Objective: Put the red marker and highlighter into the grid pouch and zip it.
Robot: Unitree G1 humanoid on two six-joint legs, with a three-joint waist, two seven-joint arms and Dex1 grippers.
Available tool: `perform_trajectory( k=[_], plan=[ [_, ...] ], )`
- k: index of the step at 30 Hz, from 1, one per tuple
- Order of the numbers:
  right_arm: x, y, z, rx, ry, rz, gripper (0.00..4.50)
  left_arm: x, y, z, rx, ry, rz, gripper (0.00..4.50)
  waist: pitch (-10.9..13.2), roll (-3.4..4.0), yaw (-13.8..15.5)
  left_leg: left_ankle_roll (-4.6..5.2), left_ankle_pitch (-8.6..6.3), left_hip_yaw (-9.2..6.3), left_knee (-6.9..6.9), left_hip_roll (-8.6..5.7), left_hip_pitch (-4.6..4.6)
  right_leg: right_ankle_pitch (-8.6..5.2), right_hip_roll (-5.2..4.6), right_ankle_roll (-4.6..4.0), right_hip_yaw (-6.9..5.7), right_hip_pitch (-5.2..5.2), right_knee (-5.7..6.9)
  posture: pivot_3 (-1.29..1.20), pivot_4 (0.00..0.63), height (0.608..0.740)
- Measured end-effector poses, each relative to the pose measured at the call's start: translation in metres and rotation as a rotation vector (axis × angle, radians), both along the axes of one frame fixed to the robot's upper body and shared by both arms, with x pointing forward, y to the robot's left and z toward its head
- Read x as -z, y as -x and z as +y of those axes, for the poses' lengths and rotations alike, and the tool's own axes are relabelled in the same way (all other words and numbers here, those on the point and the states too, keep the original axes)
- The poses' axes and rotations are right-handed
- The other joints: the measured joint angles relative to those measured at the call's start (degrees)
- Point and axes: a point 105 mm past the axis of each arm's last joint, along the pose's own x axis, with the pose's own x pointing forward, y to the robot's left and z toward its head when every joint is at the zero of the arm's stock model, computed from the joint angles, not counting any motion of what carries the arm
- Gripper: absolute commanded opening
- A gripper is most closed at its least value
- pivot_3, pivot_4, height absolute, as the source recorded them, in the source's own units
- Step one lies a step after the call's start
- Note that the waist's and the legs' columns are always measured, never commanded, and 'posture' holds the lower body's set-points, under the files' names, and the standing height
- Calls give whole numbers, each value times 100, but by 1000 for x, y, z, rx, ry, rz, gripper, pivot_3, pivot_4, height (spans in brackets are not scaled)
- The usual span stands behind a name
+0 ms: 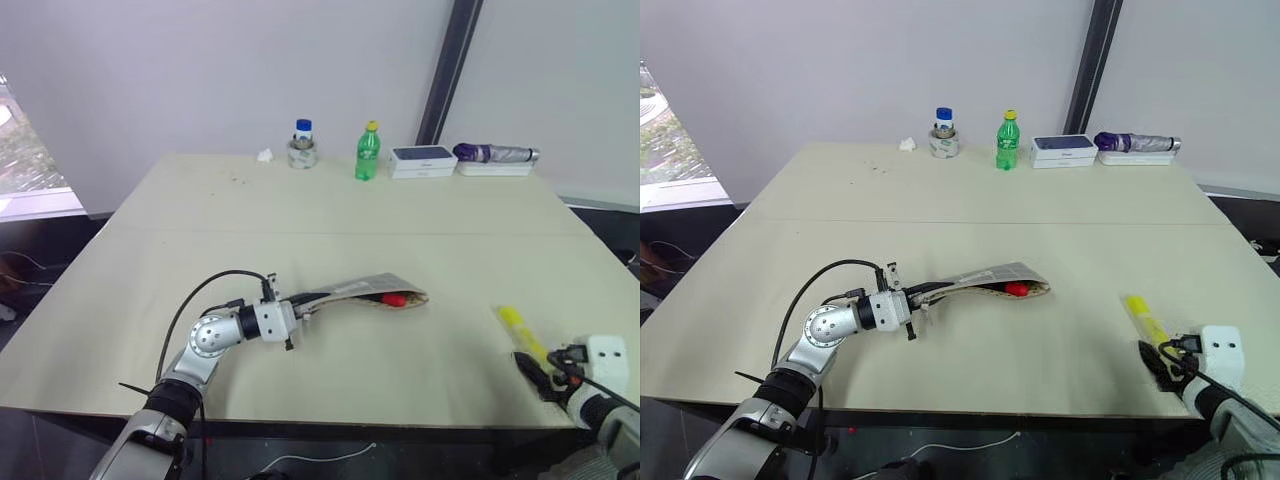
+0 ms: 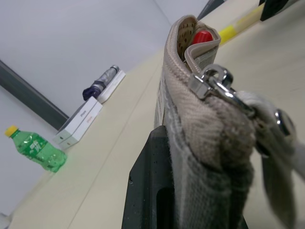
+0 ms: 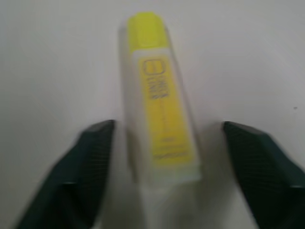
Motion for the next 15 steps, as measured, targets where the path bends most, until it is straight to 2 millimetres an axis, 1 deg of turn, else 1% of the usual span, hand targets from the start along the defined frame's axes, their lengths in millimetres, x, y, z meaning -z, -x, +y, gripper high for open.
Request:
perform_trajectory(
  k=[2, 3, 5, 7, 8, 9, 10, 11, 12, 13, 15],
  plan=[
    [0, -1, 2, -12, -1, 1, 976, 0, 0, 0, -2, 0, 0, 0, 0, 0, 5, 0, 0, 1, 0, -1, -1, 0, 0, 0, 0, 0, -2, 0, 150, 740],
    [0, -1, 2, -16, -1, 2, 876, 0, 0, 0, -2, 0, -1, 0, 0, 0, 5, 0, 0, 1, 1, -1, -1, 0, -1, 0, 0, 0, -2, 0, 150, 740],
    [-1, -1, 5, -35, 3, 2, 890, 0, 0, 0, -1, -1, -2, 0, 0, 0, 2, 1, 0, 1, 1, -1, -1, 0, -1, 0, 0, 0, -1, 0, 150, 740],
    [-11, -4, 18, -109, -19, -40, 890, 0, 0, 0, -2, -1, 0, 0, 0, 2, -4, 0, 0, 0, 1, -1, -1, 0, 0, 0, 0, -1, 0, 0, 150, 740],
    [-21, -6, 28, -173, -34, -84, 890, 0, 0, 0, -2, 0, 0, 0, 1, 3, -12, 0, 0, 1, 1, -1, -1, 0, 0, 0, 2, -2, 0, 0, 150, 740],
    [-34, -7, 43, -262, -45, -139, 890, 0, 0, -1, -2, 0, 1, 0, 1, 4, -25, 0, 0, 1, 0, 0, -1, 0, 2, 0, 2, -2, 0, 0, 150, 740],
    [-51, -7, 63, -386, -34, -194, 890, 0, 0, -1, 0, 2, 1, 0, 2, 4, -30, 0, 0, 0, 0, 2, -1, 0, 3, 0, 2, -2, 0, 0, 150, 740],
    [-61, -5, 76, -466, -21, -226, 890, -1, 0, -2, 1, 2, 0, 0, 2, 4, -28, 0, 0, 0, 0, 1, -1, 0, 3, 1, 1, -1, -2, 0, 150, 740],
    [-66, -2, 84, -517, -11, -243, 890, -1, 0, -3, 3, 4, 0, 0, 3, 2, -26, 1, -1, 0, 1, 2, -2, 0, 3, 1, 1, 0, -2, 0, 150, 740],
    [-71, 3, 97, -599, 0, -255, 890, -1, 0, -4, 5, 5, 0, 0, 3, 1, -5, 1, -1, -1, 2, 1, -2, 0, 2, 1, -1, 1, -2, 0, 150, 740],
    [-70, 11, 115, -719, 20, -234, 890, 0, 0, -5, 3, 3, 1, 0, 5, -2, 17, 2, -1, -1, 7, -2, -3, 0, -1, 2, -2, 3, -3, 0, 150, 740]
  ],
)
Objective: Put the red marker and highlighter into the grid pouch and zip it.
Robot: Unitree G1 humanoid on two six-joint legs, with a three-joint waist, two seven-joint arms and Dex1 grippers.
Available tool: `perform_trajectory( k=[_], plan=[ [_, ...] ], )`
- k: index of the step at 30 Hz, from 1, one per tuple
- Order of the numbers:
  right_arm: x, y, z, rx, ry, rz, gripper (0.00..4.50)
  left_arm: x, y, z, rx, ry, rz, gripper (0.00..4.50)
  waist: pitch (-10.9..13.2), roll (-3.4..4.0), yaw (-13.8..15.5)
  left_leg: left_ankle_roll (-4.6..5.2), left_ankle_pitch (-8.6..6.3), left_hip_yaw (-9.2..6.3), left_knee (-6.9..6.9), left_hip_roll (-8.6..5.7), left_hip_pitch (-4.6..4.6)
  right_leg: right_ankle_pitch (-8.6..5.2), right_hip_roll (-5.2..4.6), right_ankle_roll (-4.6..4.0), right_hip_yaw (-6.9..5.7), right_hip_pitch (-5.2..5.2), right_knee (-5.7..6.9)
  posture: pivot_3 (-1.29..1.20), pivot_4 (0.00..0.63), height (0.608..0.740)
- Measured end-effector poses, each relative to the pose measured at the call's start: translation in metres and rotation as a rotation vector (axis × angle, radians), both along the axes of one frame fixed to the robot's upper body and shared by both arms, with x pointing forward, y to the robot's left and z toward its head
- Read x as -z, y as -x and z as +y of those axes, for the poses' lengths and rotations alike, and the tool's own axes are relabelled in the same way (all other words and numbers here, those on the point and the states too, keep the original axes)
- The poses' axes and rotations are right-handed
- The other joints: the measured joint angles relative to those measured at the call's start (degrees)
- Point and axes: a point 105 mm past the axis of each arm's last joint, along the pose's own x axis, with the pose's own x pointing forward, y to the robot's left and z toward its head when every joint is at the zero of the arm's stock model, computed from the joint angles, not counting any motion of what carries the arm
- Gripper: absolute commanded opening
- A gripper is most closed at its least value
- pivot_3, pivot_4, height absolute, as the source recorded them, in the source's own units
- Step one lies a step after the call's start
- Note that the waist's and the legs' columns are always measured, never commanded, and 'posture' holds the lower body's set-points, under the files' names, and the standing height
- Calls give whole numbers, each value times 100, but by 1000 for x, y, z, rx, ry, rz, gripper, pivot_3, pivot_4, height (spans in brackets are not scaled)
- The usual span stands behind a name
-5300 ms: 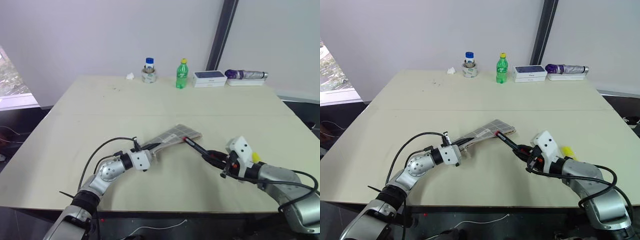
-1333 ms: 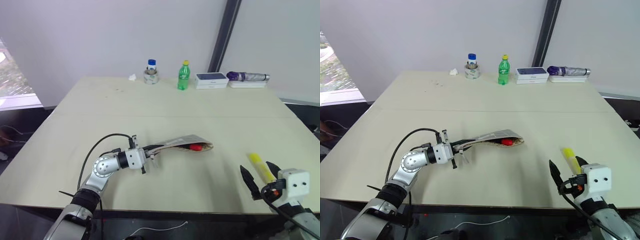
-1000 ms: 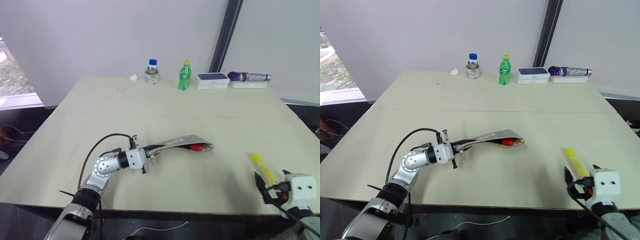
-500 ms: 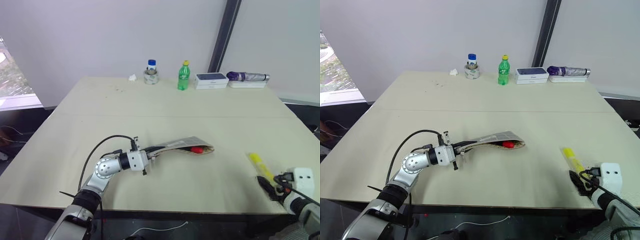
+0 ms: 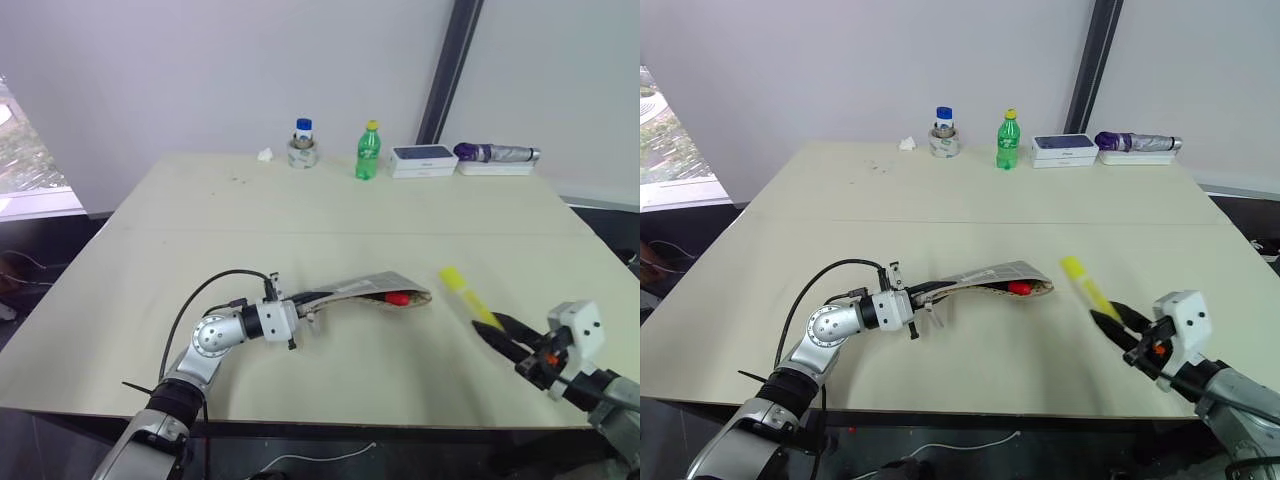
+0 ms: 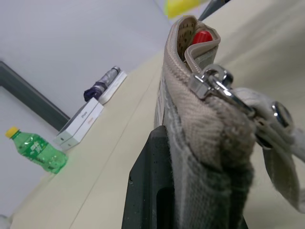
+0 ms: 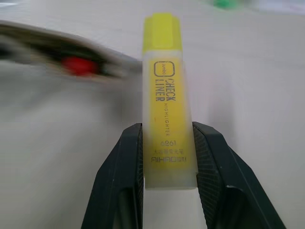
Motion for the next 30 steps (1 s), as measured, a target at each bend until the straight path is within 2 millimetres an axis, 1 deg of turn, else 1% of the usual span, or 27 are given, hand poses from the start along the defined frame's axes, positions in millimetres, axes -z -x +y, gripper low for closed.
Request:
perform_trajectory(
  k=[1, 4, 11, 13, 17, 20, 22, 24, 26, 30],
  plan=[
    [2, 2, 6, -36, 23, 14, 890, 0, 0, 0, 0, 0, 1, 0, 0, 0, -3, 1, 0, 0, 3, 0, 0, 0, -1, 0, 0, 1, 0, 0, 150, 740],
    [8, 3, 11, -86, 100, 20, 890, 0, 0, -1, 2, -1, 2, 0, 0, 0, -14, 1, 0, -1, 5, 0, 2, 1, 0, 1, 0, 2, 1, 0, 150, 740],
    [17, -2, 7, -114, 205, 12, 890, 1, -1, 0, -5, -6, 10, 0, 1, -1, -10, 0, 0, 0, 3, 0, 1, 1, 0, 1, 0, 2, 0, 0, 150, 740],
    [14, -6, 8, -114, 194, -3, 890, 2, -2, 0, -11, -3, 23, 0, 1, -1, -13, 0, 0, 0, 4, 0, 1, 1, 0, 1, 0, 1, 0, 0, 150, 740],
    [2, -8, 11, -124, 137, -50, 890, 2, -3, -1, -17, 3, 33, 0, 1, -1, -4, 0, 0, -1, 3, 0, 1, 1, -1, 2, 0, 2, -1, 0, 150, 740],
    [-2, -1, 17, -170, 94, -43, 890, 2, -4, -1, -23, 7, 32, 0, 1, -2, -7, 0, 0, -1, 3, 0, 1, 1, -1, 1, 0, 2, -1, 0, 150, 740],
    [1, 7, 20, -214, 117, -21, 890, 2, -4, 0, -25, 7, 31, 0, 1, -2, -3, 1, -1, -2, 3, 0, 1, 1, -1, 1, -1, 3, -2, 0, 150, 740],
    [6, 11, 20, -229, 147, -9, 890, 2, -4, 0, -26, 7, 31, 0, 1, -2, -10, 1, -1, -1, 4, 0, 1, 1, -1, 2, -1, 3, -2, 0, 150, 740],
    [10, 10, 17, -231, 212, -21, 890, 2, -4, 0, -26, 7, 31, 0, 1, -2, -11, 0, 0, -1, 4, 0, 2, 1, -1, 1, -1, 3, -1, 0, 150, 740],
    [9, -3, 5, -163, 246, -54, 890, 2, -4, 0, -25, 6, 30, 0, 1, -2, -19, 0, 0, -1, 3, 1, 2, 1, 1, 1, 0, 2, -1, 0, 150, 740]
  ],
)
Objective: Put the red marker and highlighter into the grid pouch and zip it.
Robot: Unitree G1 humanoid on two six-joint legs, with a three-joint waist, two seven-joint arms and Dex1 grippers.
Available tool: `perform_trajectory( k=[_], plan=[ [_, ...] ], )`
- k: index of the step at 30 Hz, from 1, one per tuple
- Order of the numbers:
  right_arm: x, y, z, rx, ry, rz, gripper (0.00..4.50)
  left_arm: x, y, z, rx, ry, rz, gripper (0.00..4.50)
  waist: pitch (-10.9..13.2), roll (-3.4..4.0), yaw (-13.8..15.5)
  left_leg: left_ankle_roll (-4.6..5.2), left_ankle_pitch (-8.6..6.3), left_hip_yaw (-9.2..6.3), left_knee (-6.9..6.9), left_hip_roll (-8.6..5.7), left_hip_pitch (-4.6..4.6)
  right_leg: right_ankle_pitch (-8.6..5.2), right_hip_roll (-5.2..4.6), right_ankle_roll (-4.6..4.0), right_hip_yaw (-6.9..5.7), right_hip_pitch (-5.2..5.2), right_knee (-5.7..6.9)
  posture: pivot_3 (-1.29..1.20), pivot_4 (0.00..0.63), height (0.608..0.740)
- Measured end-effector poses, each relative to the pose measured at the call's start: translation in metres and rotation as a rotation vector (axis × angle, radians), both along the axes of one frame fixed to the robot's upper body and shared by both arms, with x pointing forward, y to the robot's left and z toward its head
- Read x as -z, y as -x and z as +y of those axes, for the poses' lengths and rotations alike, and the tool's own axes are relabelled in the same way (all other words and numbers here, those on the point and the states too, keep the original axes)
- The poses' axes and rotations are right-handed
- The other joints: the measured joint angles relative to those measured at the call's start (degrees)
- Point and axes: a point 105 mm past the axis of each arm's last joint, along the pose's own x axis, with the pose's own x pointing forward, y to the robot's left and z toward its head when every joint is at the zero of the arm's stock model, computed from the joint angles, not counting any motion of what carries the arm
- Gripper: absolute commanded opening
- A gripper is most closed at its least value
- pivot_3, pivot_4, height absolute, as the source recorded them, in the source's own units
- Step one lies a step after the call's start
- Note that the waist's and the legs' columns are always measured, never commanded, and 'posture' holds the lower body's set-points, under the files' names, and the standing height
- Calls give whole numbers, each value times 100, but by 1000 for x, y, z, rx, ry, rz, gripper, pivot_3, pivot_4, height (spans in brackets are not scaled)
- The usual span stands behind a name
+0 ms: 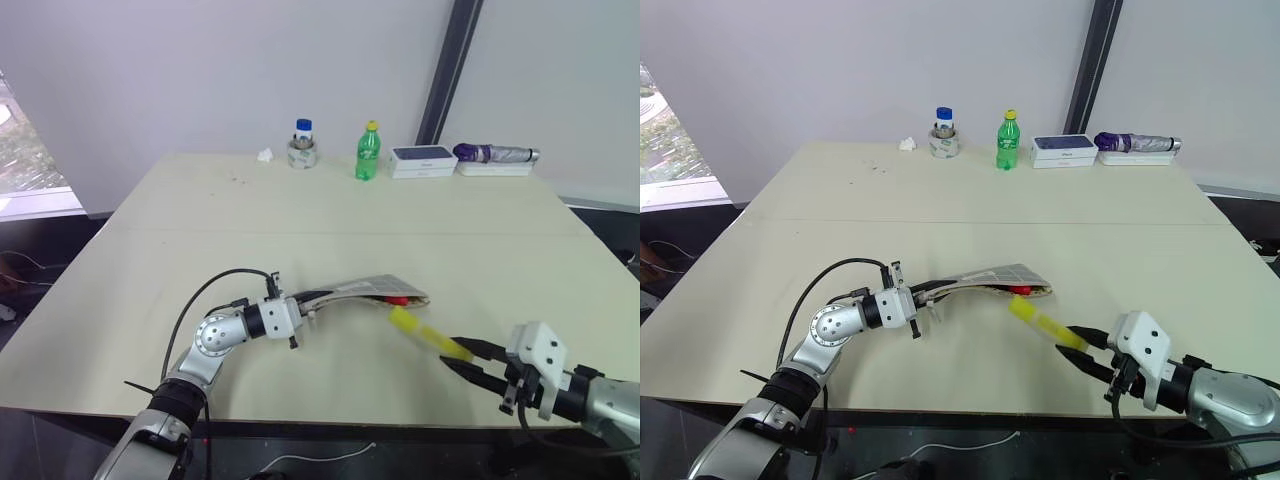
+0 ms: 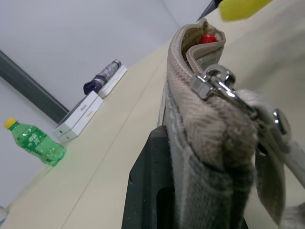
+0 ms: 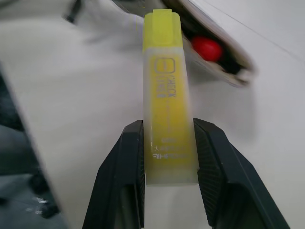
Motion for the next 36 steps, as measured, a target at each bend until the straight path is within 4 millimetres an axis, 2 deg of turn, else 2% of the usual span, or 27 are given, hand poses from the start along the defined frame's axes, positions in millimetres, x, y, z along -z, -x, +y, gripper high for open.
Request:
perform_trajectory(
  k=[3, 7, 14, 17, 21, 25, 29, 33, 35, 36],
  plan=[
    [-3, -5, -2, 10, 7, -19, 890, 1, 1, 0, 5, -5, 0, 0, 0, 0, 7, 0, 0, 0, -1, 0, 0, 0, 0, 0, 0, 0, -1, 0, 150, 740],
    [8, -8, -1, -9, 67, 24, 890, 1, 4, -4, 30, -40, -18, 0, 0, 0, 18, 1, 0, 1, 3, -4, -1, 0, -5, 0, 0, 2, -2, 0, 150, 740],
    [1, -20, 9, -64, 147, -12, 890, -22, 5, -18, 75, -31, -100, 0, 0, 0, -2, 0, 0, 1, 1, -2, -1, 0, -1, 0, 0, 0, -2, 0, 150, 740],
    [0, -25, 21, -118, 205, -31, 890, -19, 7, -19, 93, -69, -107, 0, 1, -1, -7, -1, 1, 2, 1, -1, 0, 0, 0, 0, 1, -1, -2, 0, 150, 740],
    [-6, -42, 44, -172, 269, -78, 890, -5, 16, -28, 175, -154, -80, 0, 2, -2, -10, -2, 1, 2, 3, -1, -2, 0, 0, 0, 1, -3, -1, 0, 150, 740],
    [-8, -57, 57, -183, 306, -99, 890, -8, 18, -30, 192, -151, -46, 0, 2, -2, 18, -2, 1, 1, 4, -2, -7, 0, -3, 0, 0, -4, -3, 0, 150, 740],
    [-13, -61, 62, -219, 336, -166, 890, -15, 16, -29, 182, -101, -12, 0, 3, -3, 12, -1, 1, 1, 4, -3, -7, 0, -3, 0, 0, -5, -4, 0, 150, 740],
    [-6, -60, 62, -264, 415, -232, 890, -9, 19, -26, 192, -110, 14, 0, 3, -3, -1, -1, 1, 2, 4, -2, -7, 0, -2, 0, 0, -7, -3, 0, 150, 740],
    [-4, -58, 60, -268, 416, -228, 1968, -7, 20, -25, 193, -119, 18, 0, 3, -3, 8, -1, 1, 2, 5, -2, -7, 0, -2, 0, 0, -6, -3, 0, 150, 740],
    [-4, -56, 61, -279, 402, -218, 2313, -7, 19, -24, 191, -119, 18, 0, 3, -3, 7, -1, 1, 2, 5, -1, -7, 0, -2, 0, 0, -4, -3, 0, 150, 740]
  ],
)
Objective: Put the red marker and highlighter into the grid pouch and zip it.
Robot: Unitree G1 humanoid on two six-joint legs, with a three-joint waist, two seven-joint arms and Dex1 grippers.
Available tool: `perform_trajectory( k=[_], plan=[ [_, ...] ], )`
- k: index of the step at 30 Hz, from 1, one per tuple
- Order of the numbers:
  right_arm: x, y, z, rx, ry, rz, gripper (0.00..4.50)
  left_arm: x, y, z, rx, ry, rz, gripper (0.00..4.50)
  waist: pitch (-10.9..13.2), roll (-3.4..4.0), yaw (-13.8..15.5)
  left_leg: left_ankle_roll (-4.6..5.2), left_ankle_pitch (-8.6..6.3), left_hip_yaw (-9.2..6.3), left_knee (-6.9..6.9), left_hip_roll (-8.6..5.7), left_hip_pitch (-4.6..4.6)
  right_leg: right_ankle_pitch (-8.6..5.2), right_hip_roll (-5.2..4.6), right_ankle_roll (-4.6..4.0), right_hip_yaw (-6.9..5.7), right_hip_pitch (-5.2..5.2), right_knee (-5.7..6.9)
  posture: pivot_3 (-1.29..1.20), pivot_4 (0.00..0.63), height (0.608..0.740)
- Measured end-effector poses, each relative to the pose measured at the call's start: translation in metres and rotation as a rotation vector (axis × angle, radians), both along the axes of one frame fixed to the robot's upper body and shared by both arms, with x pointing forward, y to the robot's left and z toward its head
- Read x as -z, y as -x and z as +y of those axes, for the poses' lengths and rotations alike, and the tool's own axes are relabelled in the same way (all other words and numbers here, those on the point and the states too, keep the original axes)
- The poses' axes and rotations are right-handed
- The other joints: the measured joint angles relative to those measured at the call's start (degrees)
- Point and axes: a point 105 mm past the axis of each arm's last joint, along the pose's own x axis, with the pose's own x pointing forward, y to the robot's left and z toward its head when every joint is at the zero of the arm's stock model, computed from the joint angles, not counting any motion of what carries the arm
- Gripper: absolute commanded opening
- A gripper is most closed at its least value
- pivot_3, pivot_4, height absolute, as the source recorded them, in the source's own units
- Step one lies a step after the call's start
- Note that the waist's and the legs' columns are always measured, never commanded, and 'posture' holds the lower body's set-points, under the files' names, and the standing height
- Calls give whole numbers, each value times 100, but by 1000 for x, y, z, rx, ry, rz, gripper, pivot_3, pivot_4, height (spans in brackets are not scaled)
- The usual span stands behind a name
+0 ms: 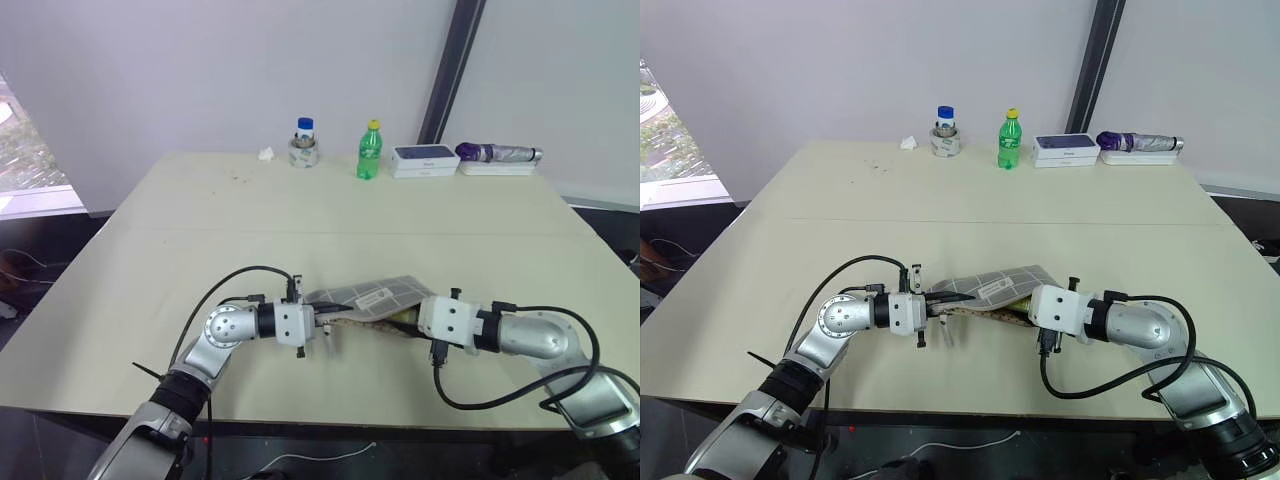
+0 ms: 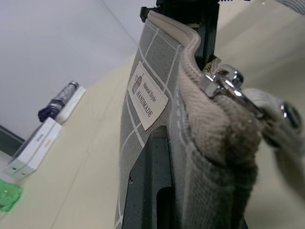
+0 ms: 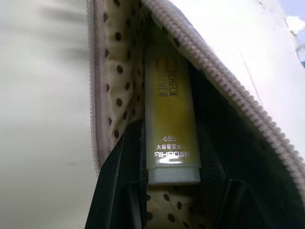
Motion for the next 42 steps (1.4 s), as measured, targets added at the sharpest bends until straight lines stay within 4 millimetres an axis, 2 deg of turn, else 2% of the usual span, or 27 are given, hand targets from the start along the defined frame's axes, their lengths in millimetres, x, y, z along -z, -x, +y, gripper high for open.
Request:
perform_trajectory(
  k=[4, 5, 8, 11, 13, 15, 18, 21, 23, 26, 29, 32, 38, 42],
  plan=[
    [-7, 9, -1, -12, -36, 3, 4311, 1, 0, 0, -5, 3, 7, 0, 0, 0, 3, 0, 0, 0, -1, 0, -1, 0, -1, 0, 0, 0, 0, 0, 150, 740],
    [-11, 15, -5, 11, -71, 32, 4446, 2, -2, 0, -25, 16, 22, 0, 0, 0, 20, 0, 0, -4, -1, 0, -1, 0, -2, 0, -2, 3, 0, 0, 150, 740],
    [-24, 24, -18, 90, -194, 121, 4446, 2, -9, 4, -83, 46, 57, 0, 1, -2, 7, 1, -1, -4, 1, 1, 1, 0, -4, 0, -2, 8, 0, 0, 150, 740],
    [-50, 31, -23, 132, -330, 144, 4446, 5, -10, 1, -107, 73, 82, 0, 1, -1, -7, 1, -1, -6, 0, 4, 5, 0, -1, -1, -3, 11, 0, 0, 150, 740],
    [-57, 36, -23, 147, -397, 164, 4446, 6, -10, -4, -113, 88, 88, 0, 1, -1, -2, 1, -1, -8, -2, 4, 4, 0, -1, -1, -3, 10, -1, 0, 150, 740],
    [-45, 44, -20, 162, -474, 260, 4446, 6, -12, -9, -126, 91, 82, 0, 1, -2, 21, 1, -1, -12, -1, 2, 1, 0, -2, -1, -5, 13, -5, 0, 150, 740],
    [-14, 60, -13, 201, -562, 436, 4446, 9, -16, -19, -136, 53, 66, 0, 1, -3, 20, 5, -3, -8, 1, -4, -1, 0, -6, 0, -7, 12, -5, 0, 150, 740],
    [9, 71, 2, 213, -619, 557, 4446, 13, -16, -30, -129, 12, 24, 0, 0, -1, -13, 5, -3, -7, -1, -2, 3, 0, -1, 0, -4, 9, -2, 0, 150, 740],
    [15, 71, 18, 200, -639, 558, 4446, 15, -14, -37, -112, -14, 1, 0, 0, 0, -52, 3, -2, -8, -3, 2, 3, 0, 4, 0, -3, 4, 2, 0, 150, 740],
    [17, 58, 34, 214, -635, 481, 4446, 19, -10, -43, -90, -49, -59, 0, 0, 0, -67, 1, -1, -7, -4, -1, 2, 0, 3, 0, -2, 0, 2, 0, 150, 740],
    [22, 47, 40, 245, -643, 437, 4446, 25, -14, -41, -92, -119, -145, 0, 2, -5, -26, 1, -1, -7, -4, -1, -1, 0, 4, 0, -3, -3, 1, 0, 150, 740],
    [29, 41, 45, 270, -659, 439, 4446, 24, -22, -37, -102, -176, -241, 0, 2, -5, 12, 2, -2, -6, -2, -6, -3, 0, -1, 1, -3, -2, 1, 0, 150, 740],
    [24, 37, 52, 258, -713, 420, 4446, 22, -29, -37, -130, -174, -320, 0, 2, -5, 1, 2, -2, -5, -6, -5, -3, 0, -1, 1, -3, -6, 2, 0, 150, 740],
    [35, 29, 58, 268, -694, 445, 4446, 22, -31, -36, -149, -168, -349, 0, 2, -4, -6, 1, -1, -5, -7, -3, -2, 0, 1, 1, -3, -8, 4, 0, 150, 740]
  ],
)
